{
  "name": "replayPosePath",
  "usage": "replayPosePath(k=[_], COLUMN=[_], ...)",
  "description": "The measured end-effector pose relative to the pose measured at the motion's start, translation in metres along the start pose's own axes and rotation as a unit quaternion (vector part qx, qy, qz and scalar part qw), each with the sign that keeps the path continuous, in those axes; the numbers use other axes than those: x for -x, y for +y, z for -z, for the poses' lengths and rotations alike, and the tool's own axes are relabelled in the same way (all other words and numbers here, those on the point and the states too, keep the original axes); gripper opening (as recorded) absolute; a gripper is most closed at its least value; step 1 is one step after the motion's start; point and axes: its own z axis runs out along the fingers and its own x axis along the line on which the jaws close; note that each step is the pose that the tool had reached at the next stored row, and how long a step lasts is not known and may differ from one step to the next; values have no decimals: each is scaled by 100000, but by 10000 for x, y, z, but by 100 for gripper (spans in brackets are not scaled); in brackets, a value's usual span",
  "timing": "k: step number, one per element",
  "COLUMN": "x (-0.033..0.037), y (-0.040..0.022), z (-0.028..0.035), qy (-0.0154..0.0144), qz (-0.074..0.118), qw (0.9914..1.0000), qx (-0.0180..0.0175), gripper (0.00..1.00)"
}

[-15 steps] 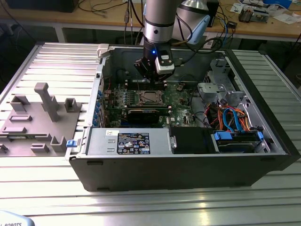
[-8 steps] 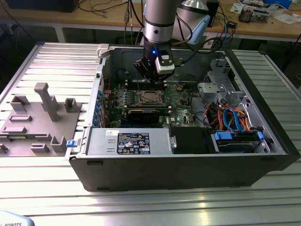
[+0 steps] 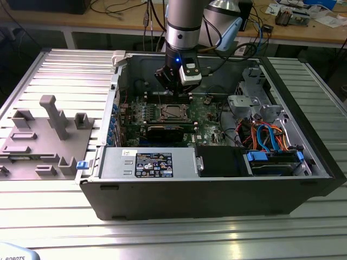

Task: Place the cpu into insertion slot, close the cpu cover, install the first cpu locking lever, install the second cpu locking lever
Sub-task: 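Install the first cpu locking lever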

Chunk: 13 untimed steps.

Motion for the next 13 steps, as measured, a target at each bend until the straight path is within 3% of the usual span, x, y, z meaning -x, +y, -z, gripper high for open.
replayPosePath(k=[13], x=[0], y=[0], z=[0], qy=[-4], qz=[708], qw=[99997], qx=[-4], gripper=[11])
